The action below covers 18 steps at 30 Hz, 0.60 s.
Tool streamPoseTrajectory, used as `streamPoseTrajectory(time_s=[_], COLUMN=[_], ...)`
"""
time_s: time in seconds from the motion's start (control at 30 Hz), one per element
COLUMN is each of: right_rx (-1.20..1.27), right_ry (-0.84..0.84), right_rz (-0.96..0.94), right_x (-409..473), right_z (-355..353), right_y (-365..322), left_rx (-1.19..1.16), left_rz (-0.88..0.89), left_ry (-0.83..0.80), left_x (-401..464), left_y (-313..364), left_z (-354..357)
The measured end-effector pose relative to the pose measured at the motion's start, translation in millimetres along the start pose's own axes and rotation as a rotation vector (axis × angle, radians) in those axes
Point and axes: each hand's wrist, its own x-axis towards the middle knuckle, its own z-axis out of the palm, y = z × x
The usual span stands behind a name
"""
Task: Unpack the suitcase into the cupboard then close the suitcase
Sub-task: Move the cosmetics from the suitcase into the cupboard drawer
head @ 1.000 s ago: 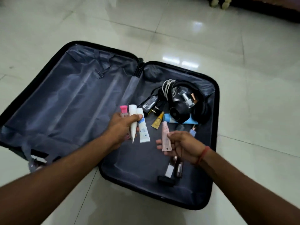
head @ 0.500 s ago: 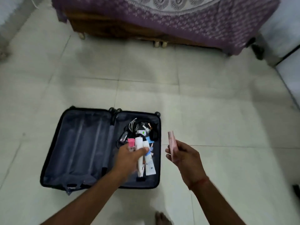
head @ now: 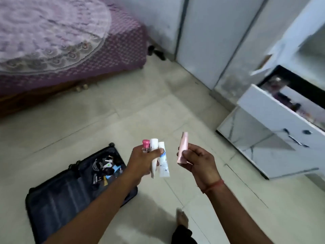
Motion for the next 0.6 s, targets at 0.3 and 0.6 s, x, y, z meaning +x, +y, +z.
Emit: streamPoseTrajectory(time_s=[0.3,0.6], right_rx=[0.107,0.227], right_ry=[0.260,0.433], right_rz=[-0.099,-0.190], right_x=[-12.9,34.2], right_z=[-212.8,-329.2], right_y=[-89.3,-169.6], left_rx=[0.230,0.275], left_rz=[0.032,0.016], left_ry=[-0.323,-0.443], left_x=[-3.9,36.1], left_y=[25.9,58.0], left_z=[240.2,395.5])
